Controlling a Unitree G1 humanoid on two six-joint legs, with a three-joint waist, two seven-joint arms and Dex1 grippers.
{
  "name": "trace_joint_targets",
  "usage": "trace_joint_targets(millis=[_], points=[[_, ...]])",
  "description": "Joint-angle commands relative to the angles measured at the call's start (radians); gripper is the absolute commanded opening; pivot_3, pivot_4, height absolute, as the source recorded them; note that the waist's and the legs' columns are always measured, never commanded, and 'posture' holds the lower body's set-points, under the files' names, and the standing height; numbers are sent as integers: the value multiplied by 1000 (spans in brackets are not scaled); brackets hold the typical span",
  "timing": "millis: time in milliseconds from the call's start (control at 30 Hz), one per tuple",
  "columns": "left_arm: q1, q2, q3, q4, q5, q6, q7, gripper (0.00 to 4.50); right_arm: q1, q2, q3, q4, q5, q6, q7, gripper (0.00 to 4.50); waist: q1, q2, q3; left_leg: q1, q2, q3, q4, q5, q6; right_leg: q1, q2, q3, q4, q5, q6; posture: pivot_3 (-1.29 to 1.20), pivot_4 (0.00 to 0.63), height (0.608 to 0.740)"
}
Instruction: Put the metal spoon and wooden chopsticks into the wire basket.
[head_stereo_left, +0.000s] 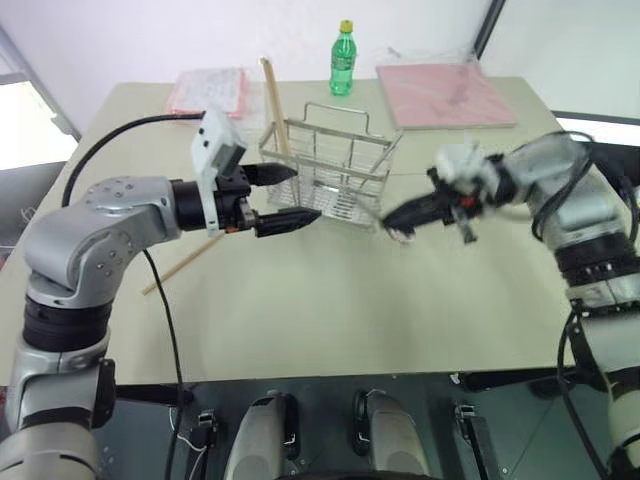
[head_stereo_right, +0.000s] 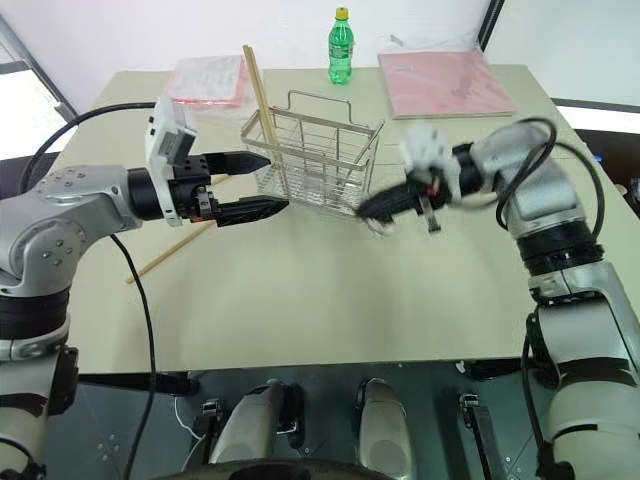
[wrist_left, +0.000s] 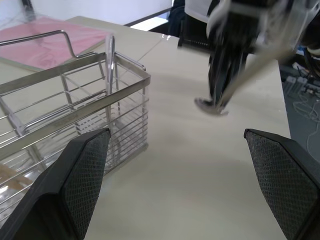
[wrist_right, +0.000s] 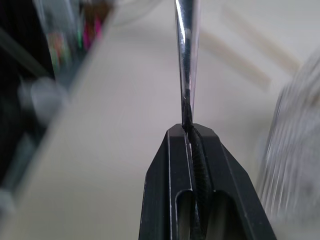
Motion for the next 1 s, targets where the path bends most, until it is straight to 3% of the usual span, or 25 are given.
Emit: trace_joint_targets(millis=[33,100,267,567,833,867,1000], points=[[-35,16,38,10,19,-34,-15,4500,-73,61,-156,-36,140,242,-183,28,3,0,0,0,0,0,0,0,1,0,0,0,0,0,0,0,150,699],[-39,14,34,19,26,-42,-19,4500,-118,116,-220,3,157,296,-294,28,4,0,0,-1,0,0,0,0,1,-1,0,0,-1,0,0,0,150,699],[-55,-3,23,31,36,-52,-20,4500,-164,253,-256,131,23,174,-528,28,0,0,0,-3,-1,2,-1,1,-1,-2,0,0,0,2,3,0,150,699],[-68,-16,34,32,43,-56,-5,4500,-69,311,-211,238,-147,0,-529,28,-2,0,0,-4,-2,2,-2,3,3,-2,1,0,0,2,4,0,150,699],[-62,1,57,26,38,-50,-1,4500,-53,311,-242,300,-186,-19,-528,28,-6,0,0,-4,-1,2,-2,3,3,-3,2,0,0,2,4,0,150,699],[-61,1,58,26,38,-49,0,4500,-52,312,-247,301,-184,-10,-532,640,-6,0,0,-4,-1,2,-2,3,3,-3,2,0,0,2,4,0,150,699],[-62,-4,61,21,38,-46,6,4500,-34,311,-263,287,-180,6,-547,2359,-3,0,0,-4,-1,2,-2,3,3,-2,2,0,0,2,4,0,150,699]])
